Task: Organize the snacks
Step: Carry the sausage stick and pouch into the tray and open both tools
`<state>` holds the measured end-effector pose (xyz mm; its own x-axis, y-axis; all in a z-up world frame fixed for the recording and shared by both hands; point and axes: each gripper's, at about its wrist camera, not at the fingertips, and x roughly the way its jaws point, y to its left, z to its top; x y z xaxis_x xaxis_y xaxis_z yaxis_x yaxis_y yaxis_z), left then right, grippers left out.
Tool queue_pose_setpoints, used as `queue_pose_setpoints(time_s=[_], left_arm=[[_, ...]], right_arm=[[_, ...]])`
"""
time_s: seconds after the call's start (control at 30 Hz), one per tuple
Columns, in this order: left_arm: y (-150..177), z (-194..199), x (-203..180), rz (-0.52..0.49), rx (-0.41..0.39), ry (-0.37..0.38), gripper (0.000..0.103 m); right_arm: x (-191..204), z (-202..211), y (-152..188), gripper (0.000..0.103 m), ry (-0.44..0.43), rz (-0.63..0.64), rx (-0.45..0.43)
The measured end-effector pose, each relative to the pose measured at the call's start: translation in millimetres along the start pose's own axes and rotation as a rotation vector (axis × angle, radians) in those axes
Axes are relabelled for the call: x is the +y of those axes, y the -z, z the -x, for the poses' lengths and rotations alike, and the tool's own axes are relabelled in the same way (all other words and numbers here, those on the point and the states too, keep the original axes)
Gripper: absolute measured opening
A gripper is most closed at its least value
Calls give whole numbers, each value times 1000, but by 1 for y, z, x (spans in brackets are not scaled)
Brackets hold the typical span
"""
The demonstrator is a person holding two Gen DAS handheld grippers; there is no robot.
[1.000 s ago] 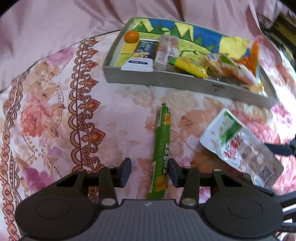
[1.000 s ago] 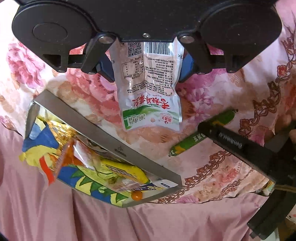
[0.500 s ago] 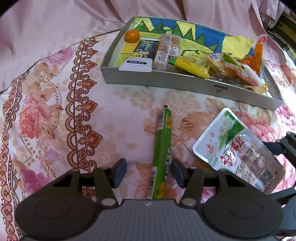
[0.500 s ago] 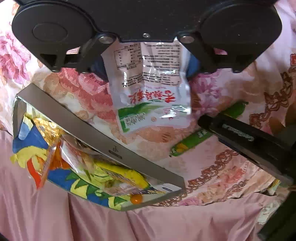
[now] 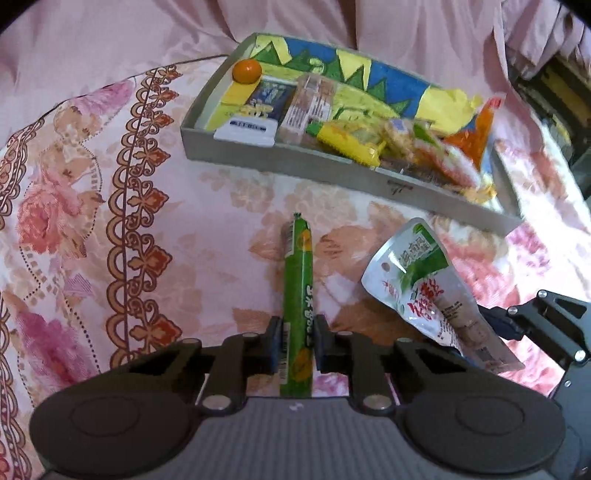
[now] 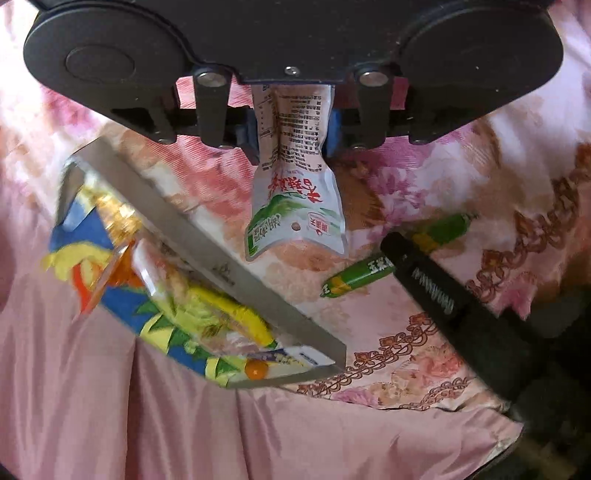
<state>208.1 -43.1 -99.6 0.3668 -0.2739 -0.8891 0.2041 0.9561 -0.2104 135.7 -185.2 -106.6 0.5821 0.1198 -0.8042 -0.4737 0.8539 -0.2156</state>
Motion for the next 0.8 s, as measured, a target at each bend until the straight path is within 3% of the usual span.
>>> queue_pose_setpoints(time_s=[0.2, 0.43, 0.63, 0.8], left_arm=[[-3, 25, -3, 41, -86, 23, 19], [-33, 49, -9, 59, -259, 80, 19], [-85, 44, -30, -19, -417, 92, 19], [-116, 15, -26, 0, -436, 123, 19]], right_arm=[[0, 23, -5, 35, 122, 68, -137], [-31, 43, -21, 36, 223, -29, -299], [-70, 25, -44, 36, 279, -127, -342], [-94, 2, -62, 36, 284, -189, -356]])
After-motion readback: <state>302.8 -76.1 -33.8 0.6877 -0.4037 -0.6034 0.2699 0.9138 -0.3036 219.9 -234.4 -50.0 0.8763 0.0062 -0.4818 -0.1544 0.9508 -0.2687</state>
